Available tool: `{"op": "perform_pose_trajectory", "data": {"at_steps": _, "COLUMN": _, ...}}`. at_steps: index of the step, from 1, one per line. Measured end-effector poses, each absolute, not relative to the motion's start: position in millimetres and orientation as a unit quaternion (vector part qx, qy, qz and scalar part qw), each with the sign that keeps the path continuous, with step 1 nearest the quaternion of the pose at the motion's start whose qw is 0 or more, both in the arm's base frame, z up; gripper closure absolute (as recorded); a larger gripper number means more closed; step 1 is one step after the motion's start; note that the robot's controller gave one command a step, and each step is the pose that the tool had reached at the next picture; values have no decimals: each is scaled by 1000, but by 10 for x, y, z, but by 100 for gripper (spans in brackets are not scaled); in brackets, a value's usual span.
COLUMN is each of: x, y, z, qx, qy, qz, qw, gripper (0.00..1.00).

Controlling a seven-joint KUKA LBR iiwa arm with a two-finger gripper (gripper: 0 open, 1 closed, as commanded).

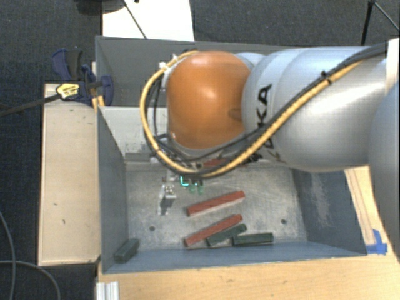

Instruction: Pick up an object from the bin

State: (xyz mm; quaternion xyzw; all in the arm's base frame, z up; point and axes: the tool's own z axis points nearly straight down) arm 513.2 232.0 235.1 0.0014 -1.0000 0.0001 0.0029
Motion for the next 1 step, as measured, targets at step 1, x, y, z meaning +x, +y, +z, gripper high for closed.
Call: {"op": "perform_pose_trajectory", "data": {"at_steps": 1, "x": 5153, "y": 2306, "z": 2394, "qx": -1, "qy": -1000, "qz": -1, "qw": -1, "gripper": 0}}
